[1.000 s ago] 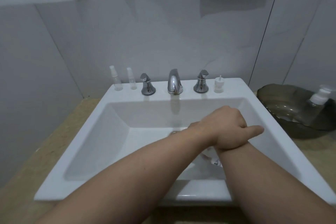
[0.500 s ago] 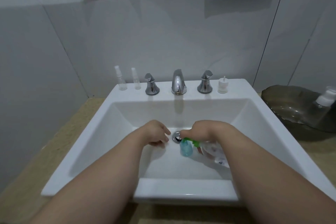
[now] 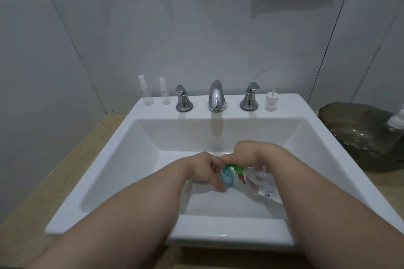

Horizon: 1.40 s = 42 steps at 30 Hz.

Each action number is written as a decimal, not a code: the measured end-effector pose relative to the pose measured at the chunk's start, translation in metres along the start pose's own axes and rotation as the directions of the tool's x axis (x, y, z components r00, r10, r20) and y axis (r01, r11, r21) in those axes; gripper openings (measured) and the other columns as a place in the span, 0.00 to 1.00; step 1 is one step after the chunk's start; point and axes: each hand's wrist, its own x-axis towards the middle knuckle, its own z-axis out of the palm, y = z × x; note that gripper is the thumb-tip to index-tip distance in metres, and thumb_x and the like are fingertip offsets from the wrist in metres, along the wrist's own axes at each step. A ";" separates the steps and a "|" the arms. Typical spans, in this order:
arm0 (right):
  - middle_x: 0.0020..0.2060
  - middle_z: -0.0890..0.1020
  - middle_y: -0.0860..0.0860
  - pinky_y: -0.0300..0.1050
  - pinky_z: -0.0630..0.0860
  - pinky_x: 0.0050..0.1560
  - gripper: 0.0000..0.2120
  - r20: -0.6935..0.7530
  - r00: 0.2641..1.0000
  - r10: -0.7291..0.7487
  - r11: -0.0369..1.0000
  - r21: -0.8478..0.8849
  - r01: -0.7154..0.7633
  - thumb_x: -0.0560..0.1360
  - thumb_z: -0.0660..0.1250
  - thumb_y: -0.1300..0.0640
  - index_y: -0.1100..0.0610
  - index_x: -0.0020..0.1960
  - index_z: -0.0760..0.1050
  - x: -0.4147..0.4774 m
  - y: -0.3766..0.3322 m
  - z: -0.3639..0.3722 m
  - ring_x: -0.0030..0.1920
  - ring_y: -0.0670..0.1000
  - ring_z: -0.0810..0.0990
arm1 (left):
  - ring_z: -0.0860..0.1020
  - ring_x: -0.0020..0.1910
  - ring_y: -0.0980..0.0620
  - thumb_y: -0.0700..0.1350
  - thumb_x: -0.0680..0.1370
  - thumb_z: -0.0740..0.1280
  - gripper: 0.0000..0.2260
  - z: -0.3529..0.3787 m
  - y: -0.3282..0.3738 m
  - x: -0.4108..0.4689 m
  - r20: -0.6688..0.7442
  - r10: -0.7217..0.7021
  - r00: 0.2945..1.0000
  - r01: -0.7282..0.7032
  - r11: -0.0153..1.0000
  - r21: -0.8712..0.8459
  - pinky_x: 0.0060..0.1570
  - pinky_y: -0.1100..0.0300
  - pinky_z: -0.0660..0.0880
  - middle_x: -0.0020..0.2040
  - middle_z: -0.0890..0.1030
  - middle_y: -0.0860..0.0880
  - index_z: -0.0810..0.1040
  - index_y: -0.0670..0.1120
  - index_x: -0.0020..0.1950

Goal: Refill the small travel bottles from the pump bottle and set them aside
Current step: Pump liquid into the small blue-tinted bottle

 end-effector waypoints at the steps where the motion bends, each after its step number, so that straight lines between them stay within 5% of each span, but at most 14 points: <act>1: 0.33 0.77 0.51 0.43 0.68 0.31 0.22 -0.006 1.000 -0.003 1.000 -0.009 0.003 0.81 0.62 0.40 0.57 0.38 0.74 -0.001 0.000 0.000 0.32 0.50 0.74 | 0.75 0.41 0.55 0.47 0.65 0.85 0.12 0.001 0.000 0.000 -0.003 -0.002 1.000 0.002 1.000 0.000 0.46 0.63 0.71 0.41 0.77 0.56 0.84 0.54 0.40; 9: 0.31 0.80 0.50 0.42 0.68 0.32 0.25 0.008 0.999 0.032 0.990 0.134 -0.033 0.76 0.67 0.34 0.55 0.38 0.76 0.003 0.007 0.002 0.30 0.50 0.74 | 0.79 0.43 0.57 0.47 0.66 0.84 0.14 -0.001 0.002 0.001 0.036 0.012 0.999 -0.011 1.000 -0.021 0.51 0.65 0.74 0.42 0.83 0.57 0.87 0.52 0.49; 13: 0.38 0.81 0.51 0.43 0.70 0.33 0.28 0.018 0.999 0.035 0.981 0.190 -0.037 0.76 0.64 0.29 0.55 0.42 0.75 0.004 0.011 -0.001 0.34 0.50 0.77 | 0.78 0.36 0.62 0.43 0.69 0.82 0.13 -0.006 0.003 0.002 0.064 0.020 0.998 -0.015 0.996 -0.092 0.41 0.71 0.73 0.37 0.82 0.59 0.87 0.49 0.52; 18: 0.41 0.84 0.52 0.43 0.72 0.35 0.23 0.039 0.999 0.038 0.981 0.188 -0.044 0.76 0.65 0.34 0.54 0.44 0.76 0.007 0.016 -0.004 0.33 0.52 0.75 | 0.85 0.45 0.50 0.32 0.72 0.78 0.17 -0.008 0.003 0.004 0.115 0.054 0.992 -0.022 0.964 -0.267 0.50 0.62 0.81 0.50 0.86 0.43 0.83 0.37 0.60; 23: 0.46 0.86 0.56 0.45 0.76 0.40 0.23 0.012 1.000 0.027 0.988 0.148 -0.029 0.75 0.64 0.36 0.57 0.43 0.78 0.010 0.016 -0.003 0.35 0.55 0.75 | 0.83 0.44 0.50 0.32 0.72 0.78 0.15 -0.008 0.000 0.006 0.106 0.081 0.991 -0.050 0.960 -0.274 0.49 0.62 0.79 0.48 0.84 0.45 0.85 0.41 0.56; 27: 0.35 0.85 0.52 0.45 0.76 0.39 0.21 0.035 0.999 0.011 0.992 0.127 -0.015 0.75 0.64 0.41 0.57 0.36 0.81 0.008 0.016 -0.005 0.30 0.53 0.75 | 0.80 0.42 0.51 0.32 0.71 0.78 0.13 -0.007 -0.001 0.007 0.094 0.074 0.993 -0.048 0.966 -0.254 0.48 0.60 0.78 0.46 0.83 0.46 0.85 0.44 0.52; 33: 0.36 0.82 0.53 0.43 0.73 0.36 0.19 -0.031 1.000 0.003 0.992 0.127 0.001 0.74 0.67 0.42 0.58 0.37 0.80 0.013 0.023 -0.005 0.31 0.52 0.73 | 0.81 0.45 0.50 0.34 0.72 0.78 0.14 -0.005 0.001 0.004 0.125 0.090 0.988 -0.052 0.958 -0.281 0.53 0.59 0.78 0.47 0.84 0.46 0.86 0.49 0.52; 42: 0.26 0.82 0.47 0.45 0.73 0.42 0.30 -0.038 0.999 0.020 0.974 0.226 -0.011 0.74 0.66 0.29 0.56 0.35 0.81 0.014 0.030 -0.006 0.31 0.51 0.76 | 0.84 0.44 0.50 0.32 0.73 0.76 0.17 -0.007 0.001 0.004 0.096 0.070 0.993 -0.031 0.932 -0.361 0.46 0.63 0.79 0.50 0.85 0.45 0.85 0.42 0.60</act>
